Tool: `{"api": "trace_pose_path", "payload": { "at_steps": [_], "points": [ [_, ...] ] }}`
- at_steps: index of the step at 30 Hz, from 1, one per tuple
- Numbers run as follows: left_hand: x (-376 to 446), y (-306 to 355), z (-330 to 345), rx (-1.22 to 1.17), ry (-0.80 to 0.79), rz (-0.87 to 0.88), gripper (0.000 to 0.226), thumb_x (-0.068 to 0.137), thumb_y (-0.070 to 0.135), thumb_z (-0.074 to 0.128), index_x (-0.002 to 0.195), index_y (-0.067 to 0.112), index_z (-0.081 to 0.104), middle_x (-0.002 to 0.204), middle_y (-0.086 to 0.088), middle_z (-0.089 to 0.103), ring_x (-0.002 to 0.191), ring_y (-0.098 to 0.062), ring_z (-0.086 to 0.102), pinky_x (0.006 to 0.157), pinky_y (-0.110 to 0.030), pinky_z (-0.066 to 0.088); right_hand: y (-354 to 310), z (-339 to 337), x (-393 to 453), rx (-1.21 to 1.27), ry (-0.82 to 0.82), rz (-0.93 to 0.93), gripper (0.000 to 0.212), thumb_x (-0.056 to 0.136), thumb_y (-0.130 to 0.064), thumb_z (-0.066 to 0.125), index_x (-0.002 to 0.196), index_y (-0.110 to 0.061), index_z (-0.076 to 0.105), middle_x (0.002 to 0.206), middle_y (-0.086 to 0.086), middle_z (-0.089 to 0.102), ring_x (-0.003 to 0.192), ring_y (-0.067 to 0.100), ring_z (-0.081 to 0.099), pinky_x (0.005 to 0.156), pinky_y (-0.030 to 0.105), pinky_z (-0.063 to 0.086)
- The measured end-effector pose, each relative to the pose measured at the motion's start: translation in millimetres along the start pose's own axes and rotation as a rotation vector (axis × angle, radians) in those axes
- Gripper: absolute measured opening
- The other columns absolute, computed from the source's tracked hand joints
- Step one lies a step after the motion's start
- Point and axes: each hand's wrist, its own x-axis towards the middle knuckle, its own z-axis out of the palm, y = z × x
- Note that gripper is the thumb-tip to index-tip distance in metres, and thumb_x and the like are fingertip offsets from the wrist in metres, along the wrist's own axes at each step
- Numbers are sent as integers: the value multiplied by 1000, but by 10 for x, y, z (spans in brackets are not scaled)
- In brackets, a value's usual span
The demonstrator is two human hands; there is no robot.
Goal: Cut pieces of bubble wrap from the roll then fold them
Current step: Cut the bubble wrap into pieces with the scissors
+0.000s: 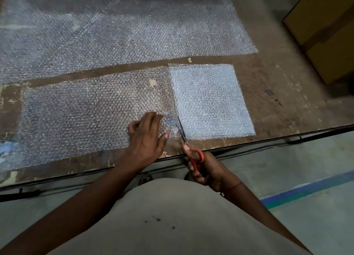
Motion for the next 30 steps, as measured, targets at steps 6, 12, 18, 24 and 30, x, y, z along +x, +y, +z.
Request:
{"api": "trace_pose_path", "payload": {
  "at_steps": [6,12,18,24,30],
  "points": [
    [-46,49,-66,96,-1,-63,59,99,46,63,149,17,49,146,-5,51,136,-24,50,99,-48,29,-55,41,46,-27,5,-9,39,83,-60,77,88,-23,65,65,-1,48,46,9,33,39,16,23],
    [64,-69,-151,144,-17,-143,63,103,58,40,155,23,42,161,-9,40,152,-30,36,108,-53,26,-73,55,114,6,1,-21,35,83,-57,80,78,-26,67,68,1,47,47,10,33,39,17,22],
    [128,-410,-205,192,-171,-223,80,102,77,10,169,35,17,179,-13,9,165,-33,7,123,-63,19,-68,47,154,24,0,-34,35,82,-57,81,71,-26,68,66,1,47,46,11,33,44,18,20],
    [94,-458,-237,225,-191,-236,85,99,75,21,170,28,15,179,-11,9,165,-31,8,123,-64,17,-80,55,173,37,5,-42,37,81,-54,81,76,-25,58,66,1,47,46,11,34,42,16,21],
    [151,-488,-314,212,-177,-231,92,87,63,38,166,20,22,173,-16,22,160,-36,19,117,-64,23,-96,63,182,32,-7,-42,42,81,-54,81,98,-22,61,66,0,47,47,11,33,41,17,22]
  ]
}}
